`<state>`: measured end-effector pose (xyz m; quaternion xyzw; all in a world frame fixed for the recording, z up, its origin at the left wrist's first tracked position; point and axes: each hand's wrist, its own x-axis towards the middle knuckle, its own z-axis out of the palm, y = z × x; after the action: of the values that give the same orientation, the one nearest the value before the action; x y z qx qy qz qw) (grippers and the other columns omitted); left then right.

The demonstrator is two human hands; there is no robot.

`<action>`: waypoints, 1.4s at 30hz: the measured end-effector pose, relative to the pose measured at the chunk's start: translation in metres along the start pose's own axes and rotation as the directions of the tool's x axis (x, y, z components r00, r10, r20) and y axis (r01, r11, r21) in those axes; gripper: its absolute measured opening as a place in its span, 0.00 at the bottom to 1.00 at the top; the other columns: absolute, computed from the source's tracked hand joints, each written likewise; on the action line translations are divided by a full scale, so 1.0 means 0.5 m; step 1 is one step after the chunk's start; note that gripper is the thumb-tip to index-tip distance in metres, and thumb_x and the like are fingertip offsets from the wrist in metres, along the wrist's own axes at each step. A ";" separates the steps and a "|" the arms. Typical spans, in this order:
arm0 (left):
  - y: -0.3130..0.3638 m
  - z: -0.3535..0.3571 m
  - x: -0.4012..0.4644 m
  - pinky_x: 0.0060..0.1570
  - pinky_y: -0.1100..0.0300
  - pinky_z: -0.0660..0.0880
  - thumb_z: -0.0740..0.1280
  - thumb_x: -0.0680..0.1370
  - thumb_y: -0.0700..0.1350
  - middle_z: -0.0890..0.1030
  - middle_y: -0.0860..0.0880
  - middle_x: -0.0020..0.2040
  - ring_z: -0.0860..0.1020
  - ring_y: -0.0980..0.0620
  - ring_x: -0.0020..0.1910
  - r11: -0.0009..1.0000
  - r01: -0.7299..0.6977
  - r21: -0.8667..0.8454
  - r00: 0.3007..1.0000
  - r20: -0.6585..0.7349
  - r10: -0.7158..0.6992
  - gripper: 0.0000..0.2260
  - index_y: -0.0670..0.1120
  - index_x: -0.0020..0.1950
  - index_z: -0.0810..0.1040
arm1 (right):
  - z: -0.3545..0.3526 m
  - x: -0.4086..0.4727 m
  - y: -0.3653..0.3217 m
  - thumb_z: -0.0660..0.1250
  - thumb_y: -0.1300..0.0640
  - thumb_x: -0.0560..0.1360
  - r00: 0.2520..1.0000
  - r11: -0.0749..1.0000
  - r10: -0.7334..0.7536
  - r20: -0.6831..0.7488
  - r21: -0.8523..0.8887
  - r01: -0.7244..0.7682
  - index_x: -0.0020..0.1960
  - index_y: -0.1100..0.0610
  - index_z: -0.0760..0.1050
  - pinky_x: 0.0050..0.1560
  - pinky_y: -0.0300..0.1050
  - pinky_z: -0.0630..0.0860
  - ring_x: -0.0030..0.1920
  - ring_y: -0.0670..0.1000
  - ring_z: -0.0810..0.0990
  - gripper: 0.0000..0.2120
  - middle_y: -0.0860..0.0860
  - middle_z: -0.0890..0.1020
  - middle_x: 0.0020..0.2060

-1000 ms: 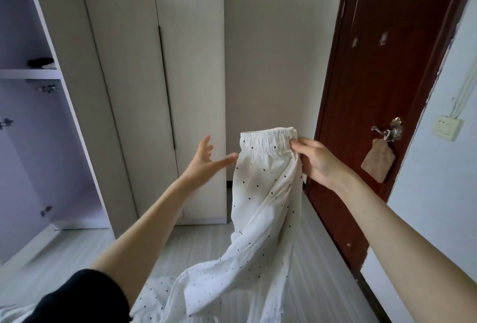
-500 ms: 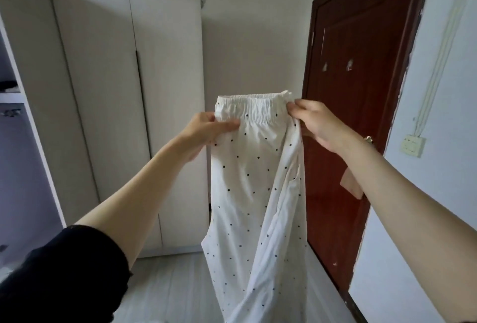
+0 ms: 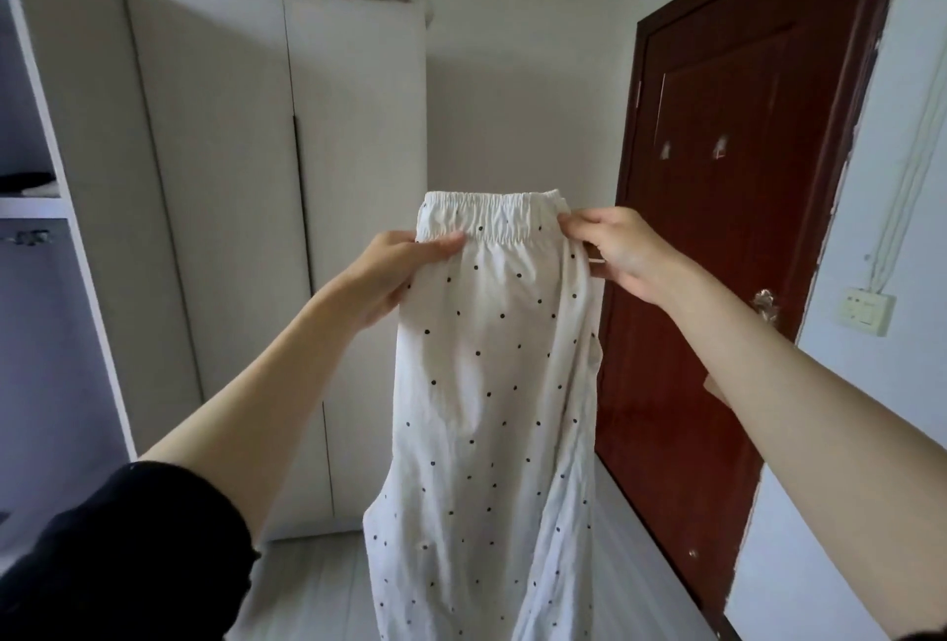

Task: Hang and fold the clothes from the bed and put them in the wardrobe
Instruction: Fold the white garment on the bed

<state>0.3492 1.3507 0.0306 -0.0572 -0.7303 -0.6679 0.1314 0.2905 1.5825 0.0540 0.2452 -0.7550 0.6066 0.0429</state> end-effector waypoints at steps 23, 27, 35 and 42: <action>0.013 -0.230 0.287 0.29 0.73 0.71 0.72 0.73 0.40 0.78 0.53 0.35 0.74 0.61 0.31 0.875 -0.247 0.415 0.834 -0.368 0.410 0.03 0.46 0.43 0.80 | 0.233 0.346 -0.003 0.60 0.60 0.78 0.931 0.954 -0.291 -0.221 0.009 0.301 0.48 0.68 0.77 0.40 0.42 0.65 0.41 0.48 0.70 0.11 0.61 0.77 0.37; 0.042 -0.263 0.151 0.34 0.73 0.74 0.71 0.73 0.40 0.79 0.54 0.38 0.76 0.60 0.36 0.865 -0.268 0.423 0.812 -0.385 0.440 0.04 0.47 0.46 0.80 | 0.281 0.234 -0.059 0.60 0.63 0.77 0.924 0.935 -0.349 -0.158 0.014 0.355 0.39 0.60 0.78 0.39 0.42 0.65 0.37 0.46 0.69 0.11 0.57 0.74 0.31; 0.041 -0.302 -0.276 0.44 0.64 0.76 0.68 0.75 0.37 0.80 0.51 0.43 0.78 0.57 0.41 0.901 -0.266 0.344 0.789 -0.460 0.408 0.07 0.49 0.46 0.78 | 0.408 -0.165 -0.125 0.63 0.61 0.77 0.920 0.918 -0.392 -0.018 0.053 0.392 0.37 0.61 0.77 0.36 0.39 0.63 0.31 0.44 0.66 0.11 0.47 0.71 0.27; -0.120 -0.359 -0.723 0.40 0.66 0.75 0.69 0.71 0.34 0.81 0.54 0.36 0.78 0.58 0.37 0.991 -0.038 0.131 0.790 -0.603 0.110 0.10 0.50 0.41 0.81 | 0.598 -0.539 -0.045 0.67 0.60 0.76 0.905 0.964 -0.259 0.337 0.147 0.221 0.58 0.59 0.80 0.57 0.44 0.76 0.51 0.48 0.82 0.11 0.51 0.84 0.50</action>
<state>0.7011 1.2001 -0.1110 0.1393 -0.6828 -0.6030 0.3883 0.6056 1.3847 -0.1015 0.4431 -0.6813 0.5818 -0.0320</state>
